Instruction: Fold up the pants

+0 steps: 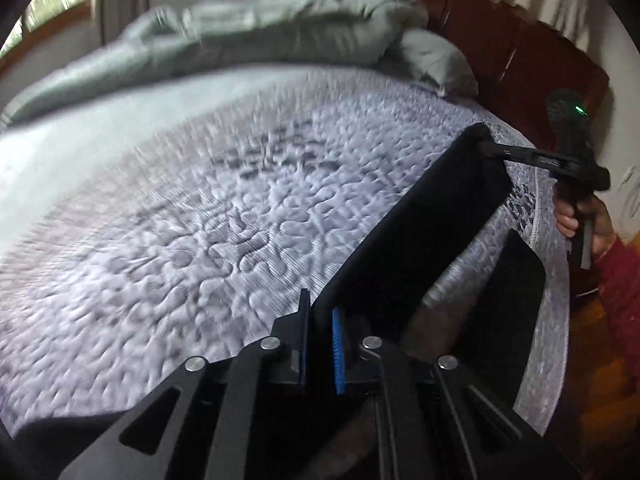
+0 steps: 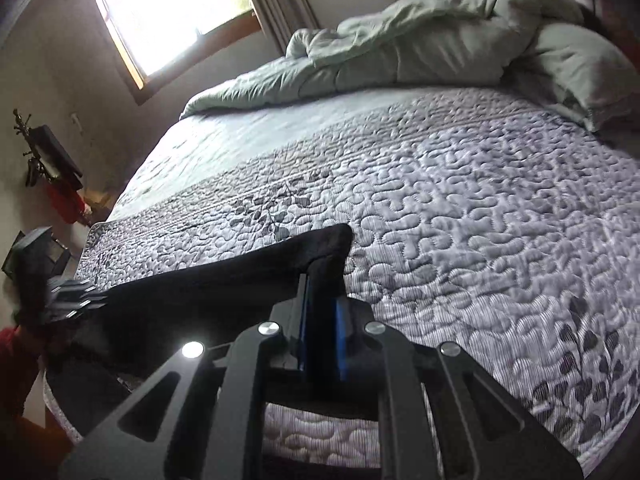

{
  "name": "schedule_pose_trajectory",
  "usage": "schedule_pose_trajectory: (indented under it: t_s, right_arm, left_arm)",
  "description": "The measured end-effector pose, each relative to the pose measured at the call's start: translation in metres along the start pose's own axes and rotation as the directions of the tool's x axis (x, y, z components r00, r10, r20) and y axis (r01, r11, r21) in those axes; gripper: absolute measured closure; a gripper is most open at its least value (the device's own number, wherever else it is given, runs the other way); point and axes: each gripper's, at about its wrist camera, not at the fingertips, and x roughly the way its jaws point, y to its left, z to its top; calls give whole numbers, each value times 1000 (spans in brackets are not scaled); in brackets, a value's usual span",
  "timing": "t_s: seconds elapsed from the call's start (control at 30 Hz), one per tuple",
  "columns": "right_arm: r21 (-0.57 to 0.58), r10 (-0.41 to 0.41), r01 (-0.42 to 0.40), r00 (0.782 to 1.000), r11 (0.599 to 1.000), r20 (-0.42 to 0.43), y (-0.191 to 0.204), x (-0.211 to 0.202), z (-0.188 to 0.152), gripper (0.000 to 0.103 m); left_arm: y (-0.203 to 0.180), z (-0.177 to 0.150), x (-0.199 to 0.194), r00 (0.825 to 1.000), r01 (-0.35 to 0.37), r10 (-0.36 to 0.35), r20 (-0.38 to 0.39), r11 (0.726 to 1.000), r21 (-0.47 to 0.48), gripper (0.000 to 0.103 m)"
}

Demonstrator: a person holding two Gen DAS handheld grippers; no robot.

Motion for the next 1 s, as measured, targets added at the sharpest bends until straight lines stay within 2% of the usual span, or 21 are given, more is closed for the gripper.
schedule_pose_trajectory:
  t_s: [0.1,0.17,0.23,0.4,0.47,0.57,0.67,0.7,0.73,0.8,0.87,0.9,0.93,1.0]
  right_arm:
    - [-35,-49,50,998,998,29,6,-13,-26,91]
    - [-43,-86,88,996,995,30,6,-21,-52,91]
    - [-31,-90,91,996,995,13,3,-26,-73,90]
    - [5,-148,148,989,989,-29,0,-45,-131,84]
    - [29,-137,138,989,990,-48,1,-54,-150,84]
    - [125,-82,92,993,988,-84,-1,-64,-171,84]
    - [172,-28,48,992,984,-120,15,-64,-165,78]
    - [161,-32,53,991,986,-134,24,-61,-157,72]
    - [135,-43,62,989,989,-140,33,-58,-145,60]
    - [78,-79,96,978,992,-196,47,-45,-121,40]
    - [27,-93,100,973,995,-211,55,-29,-96,39]
    - [13,-83,89,970,996,-228,57,-17,-81,35]
    - [14,-75,81,966,997,-249,55,-6,-70,23]
    - [3,-36,39,949,999,-314,48,20,-49,14]
  left_arm:
    - [-47,-34,-23,996,-81,80,28,996,42,94]
    - [-69,-60,-30,995,-102,101,25,994,33,94]
    - [-82,-88,-27,994,-108,108,8,994,9,94]
    - [-90,-142,-5,989,-120,117,-88,992,-26,93]
    - [-91,-160,0,987,-126,121,-110,991,-40,92]
    - [-93,-171,0,988,-137,132,-78,989,-50,88]
    - [-95,-174,-2,988,-140,135,-75,988,-67,84]
    - [-96,-172,-3,989,-136,130,-77,988,-78,82]
    - [-95,-171,-5,990,-124,117,-78,987,-98,79]
    - [-90,-170,-7,993,-92,81,-85,986,-141,64]
    - [-82,-167,-7,994,-66,47,-98,979,-194,62]
    - [-80,-167,-6,994,-62,41,-104,976,-207,62]
    - [-75,-166,-5,993,-53,28,-112,971,-235,62]
    - [-68,-164,-1,993,-37,4,-119,961,-274,62]
